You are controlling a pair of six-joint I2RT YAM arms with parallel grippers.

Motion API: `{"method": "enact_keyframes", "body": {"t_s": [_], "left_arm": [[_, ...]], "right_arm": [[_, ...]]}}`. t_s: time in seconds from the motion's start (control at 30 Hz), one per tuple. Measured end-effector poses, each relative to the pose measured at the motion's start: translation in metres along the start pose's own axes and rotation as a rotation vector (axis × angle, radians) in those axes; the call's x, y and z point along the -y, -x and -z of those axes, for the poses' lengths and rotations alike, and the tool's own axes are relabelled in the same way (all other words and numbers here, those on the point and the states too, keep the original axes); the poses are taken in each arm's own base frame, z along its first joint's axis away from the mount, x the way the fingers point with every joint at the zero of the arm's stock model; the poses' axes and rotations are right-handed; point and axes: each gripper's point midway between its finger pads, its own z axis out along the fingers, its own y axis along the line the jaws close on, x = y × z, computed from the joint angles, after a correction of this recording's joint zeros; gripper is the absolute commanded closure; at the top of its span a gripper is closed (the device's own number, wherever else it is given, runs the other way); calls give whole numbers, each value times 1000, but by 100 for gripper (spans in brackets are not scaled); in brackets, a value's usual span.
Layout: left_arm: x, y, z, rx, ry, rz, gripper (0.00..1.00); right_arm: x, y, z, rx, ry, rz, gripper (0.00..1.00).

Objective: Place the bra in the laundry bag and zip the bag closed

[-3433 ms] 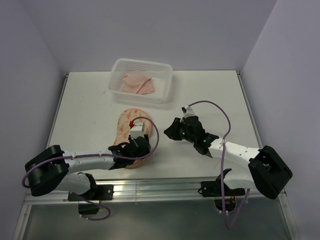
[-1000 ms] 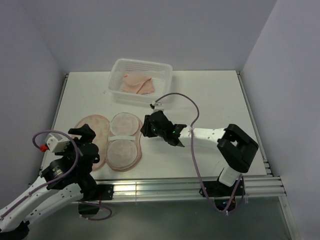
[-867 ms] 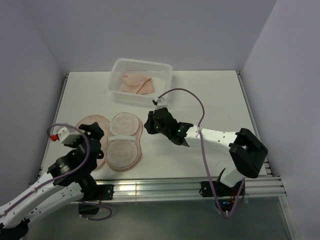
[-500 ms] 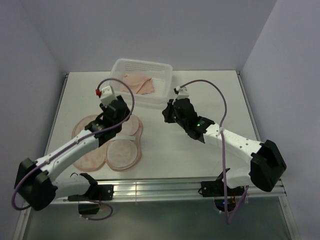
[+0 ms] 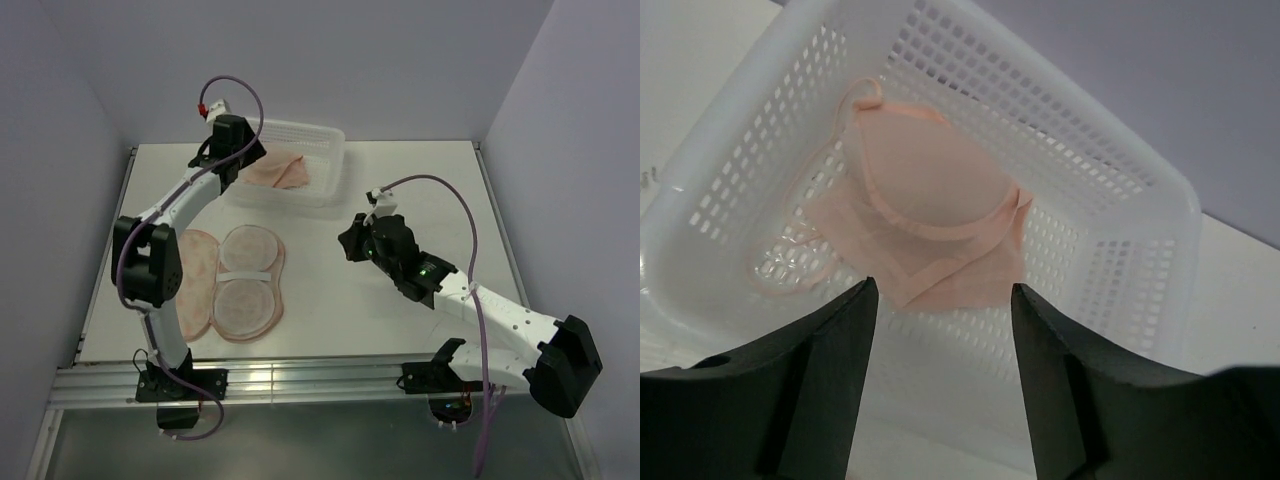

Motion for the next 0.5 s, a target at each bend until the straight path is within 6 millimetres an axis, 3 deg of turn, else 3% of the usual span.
{"method": "enact_keyframes", "body": {"t_s": [0.1, 0.2, 0.33, 0.5], "left_arm": [[-7, -19, -30, -63, 5, 3, 27], [-12, -40, -52, -120, 0, 19, 23], [-13, -52, -80, -160, -18, 50, 25], [-17, -59, -115, -168, -18, 62, 28]], "right_arm": [[-3, -3, 3, -5, 28, 2, 95], [-8, -8, 3, -24, 61, 2, 92], [-14, -14, 2, -40, 104, 0, 66], [-18, -19, -3, -57, 123, 2, 59]]}}
